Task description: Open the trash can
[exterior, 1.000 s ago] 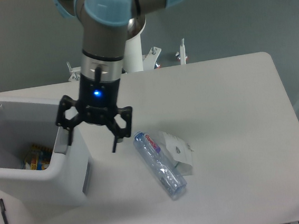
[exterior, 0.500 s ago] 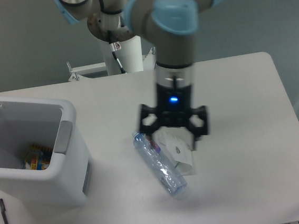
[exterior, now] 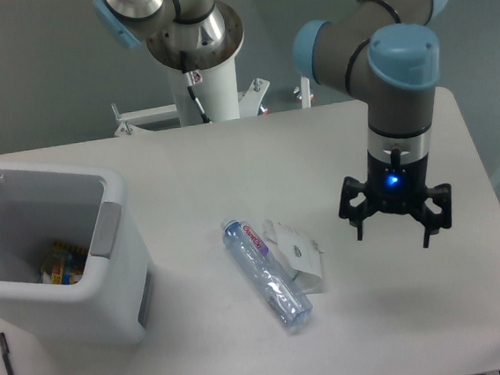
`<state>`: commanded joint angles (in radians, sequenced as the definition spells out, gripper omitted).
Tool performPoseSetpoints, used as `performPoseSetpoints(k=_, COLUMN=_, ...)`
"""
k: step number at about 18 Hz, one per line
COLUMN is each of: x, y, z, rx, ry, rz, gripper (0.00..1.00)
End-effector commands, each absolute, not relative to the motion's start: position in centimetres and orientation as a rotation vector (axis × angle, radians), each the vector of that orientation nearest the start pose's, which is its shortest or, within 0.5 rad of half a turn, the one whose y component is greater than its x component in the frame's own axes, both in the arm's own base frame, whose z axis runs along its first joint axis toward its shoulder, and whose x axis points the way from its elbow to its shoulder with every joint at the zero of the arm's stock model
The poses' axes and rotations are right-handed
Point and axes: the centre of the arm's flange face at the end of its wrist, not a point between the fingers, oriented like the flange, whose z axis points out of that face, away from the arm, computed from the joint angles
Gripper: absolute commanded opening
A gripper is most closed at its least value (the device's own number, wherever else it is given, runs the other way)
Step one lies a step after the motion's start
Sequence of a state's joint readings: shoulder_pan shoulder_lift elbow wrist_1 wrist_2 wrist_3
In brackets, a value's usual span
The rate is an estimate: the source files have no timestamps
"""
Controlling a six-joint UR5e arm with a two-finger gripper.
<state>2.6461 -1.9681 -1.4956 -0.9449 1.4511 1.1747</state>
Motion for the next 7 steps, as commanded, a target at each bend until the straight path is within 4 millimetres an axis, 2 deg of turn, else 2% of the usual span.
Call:
performPoseSetpoints(k=3, x=-51.24, y=43.81, z=35.95, rx=-2.934, ry=0.279, rz=0.328, gripper=1.0)
performPoseSetpoints(k=7, x=-51.11, y=43.71, z=35.65, rx=-2.957, ry=0.304, rz=0.333, gripper=1.0)
